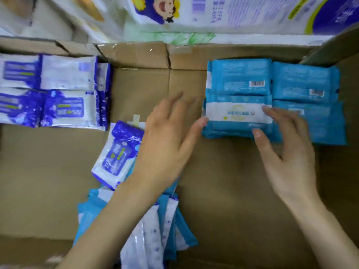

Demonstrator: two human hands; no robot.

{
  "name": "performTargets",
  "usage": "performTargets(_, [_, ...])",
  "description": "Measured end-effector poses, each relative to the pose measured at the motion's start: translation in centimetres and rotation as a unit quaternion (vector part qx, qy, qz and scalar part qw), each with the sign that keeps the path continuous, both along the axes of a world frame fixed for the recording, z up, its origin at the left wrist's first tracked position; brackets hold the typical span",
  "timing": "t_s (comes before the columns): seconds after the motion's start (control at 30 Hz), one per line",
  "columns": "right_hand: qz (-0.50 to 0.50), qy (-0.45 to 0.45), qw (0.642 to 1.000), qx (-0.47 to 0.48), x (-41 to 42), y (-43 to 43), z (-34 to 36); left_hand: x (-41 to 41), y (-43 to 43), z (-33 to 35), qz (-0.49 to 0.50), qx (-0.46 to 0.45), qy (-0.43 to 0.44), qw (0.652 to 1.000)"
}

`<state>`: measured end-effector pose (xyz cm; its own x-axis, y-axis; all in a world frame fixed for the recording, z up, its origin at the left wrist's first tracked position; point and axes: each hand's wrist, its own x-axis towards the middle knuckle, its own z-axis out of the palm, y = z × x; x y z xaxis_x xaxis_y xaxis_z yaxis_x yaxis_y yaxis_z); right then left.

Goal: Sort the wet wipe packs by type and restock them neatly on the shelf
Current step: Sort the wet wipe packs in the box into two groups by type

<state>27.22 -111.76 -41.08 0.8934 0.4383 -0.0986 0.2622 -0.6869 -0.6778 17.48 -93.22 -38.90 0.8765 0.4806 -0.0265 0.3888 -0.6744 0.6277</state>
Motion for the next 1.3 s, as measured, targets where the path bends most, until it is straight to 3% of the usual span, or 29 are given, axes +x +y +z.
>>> performTargets(0.1, [0.059,0.098,0.990,0.078,-3.8,4.3,0.4,-5.4,3.0,0.6,0.162,-0.012,-0.005,0.987])
performTargets(0.2, [0.094,0.158,0.976,0.117,-7.5,7.8,1.1,-10.2,6.4,-0.5,0.288,-0.051,0.071,0.954])
performTargets(0.33, [0.122,0.177,0.968,0.130,-11.6,9.7,2.4,-13.4,9.1,-2.7,0.283,-0.104,0.170,0.938])
performTargets(0.43, [0.242,0.098,0.965,-0.024,-14.1,9.5,2.3,-13.3,9.5,-3.7,0.258,-0.157,0.184,0.935])
performTargets(0.5, [0.325,0.021,0.937,-0.127,-15.2,9.2,1.9,-13.0,9.5,-4.3,0.236,-0.168,0.184,0.939])
performTargets(0.57, [0.348,0.012,0.923,-0.167,-15.7,8.8,2.0,-12.7,9.2,-4.8,0.215,-0.148,0.185,0.947])
performTargets(0.73, [0.284,0.018,0.943,-0.170,-16.8,9.4,2.4,-13.0,9.1,-4.7,0.207,-0.114,0.178,0.955])
performTargets(0.93, [0.220,0.030,0.962,-0.159,-17.2,10.6,2.6,-13.8,10.7,-4.0,0.201,-0.241,0.147,0.938])
performTargets(1.03, [0.228,0.051,0.963,-0.137,-17.1,11.5,3.9,-14.9,12.3,-3.2,0.244,-0.360,0.078,0.897])
performTargets(1.13, [0.151,0.161,0.967,-0.128,-16.1,12.8,5.8,-15.8,14.4,-1.8,0.280,-0.405,0.022,0.870])
performTargets(1.3, [0.080,0.222,0.971,-0.040,-13.4,17.6,8.4,-17.8,19.1,0.5,0.346,-0.473,-0.063,0.808])
